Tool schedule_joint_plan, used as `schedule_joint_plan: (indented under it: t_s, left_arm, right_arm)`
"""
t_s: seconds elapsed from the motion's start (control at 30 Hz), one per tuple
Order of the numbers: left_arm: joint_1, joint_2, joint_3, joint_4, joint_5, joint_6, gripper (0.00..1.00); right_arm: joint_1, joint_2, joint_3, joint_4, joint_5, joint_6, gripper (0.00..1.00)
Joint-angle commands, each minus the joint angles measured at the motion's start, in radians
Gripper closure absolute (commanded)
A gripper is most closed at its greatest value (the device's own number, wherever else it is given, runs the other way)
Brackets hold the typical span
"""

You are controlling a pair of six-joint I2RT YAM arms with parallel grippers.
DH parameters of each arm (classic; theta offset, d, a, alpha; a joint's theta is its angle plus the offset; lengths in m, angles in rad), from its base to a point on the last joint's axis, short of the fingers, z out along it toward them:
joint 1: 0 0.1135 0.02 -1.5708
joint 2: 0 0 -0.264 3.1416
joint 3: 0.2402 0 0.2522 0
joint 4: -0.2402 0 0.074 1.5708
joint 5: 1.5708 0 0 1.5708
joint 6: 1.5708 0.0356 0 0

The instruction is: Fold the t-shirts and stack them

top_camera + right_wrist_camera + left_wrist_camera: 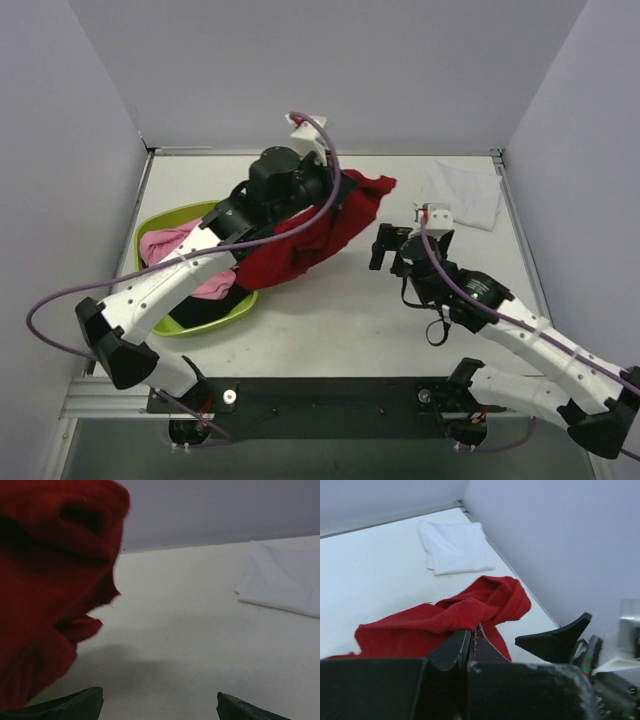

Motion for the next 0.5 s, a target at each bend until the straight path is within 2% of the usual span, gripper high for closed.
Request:
schedule_joint_plan:
  t_s: [0.0,0.07,0.2,0.33,0.47]
  left_arm:
    - [-0.068,0.107,0.056,0.199,0.157,0.048,1.0]
    - [-0.096,0.169,0.026,0.277,0.188,0.017,1.0]
    - [-0.145,0.267,-0.041,0.394,0.225,-0.018,1.0]
    - [-0.142,0.293,-0.186,0.473,0.156,-0.073,1.0]
    - [-0.116,0.258,-0.293,0.454,0.072,-0.081,1.0]
  right_arm:
    - [0.014,-0.176,-0.003,-0.115,0.172,0.031,0.0]
    - [0.017,-0.238,0.024,-0.161,0.179,0.025,0.0]
    - [0.019,-0.249,0.097,-0.255,0.196,0.03,0.0]
    - [0.022,-0.224,0.126,-0.302,0.19,0.034,0.0]
    - [0.022,-0.215,0.12,-0.307,0.178,0.036,0.0]
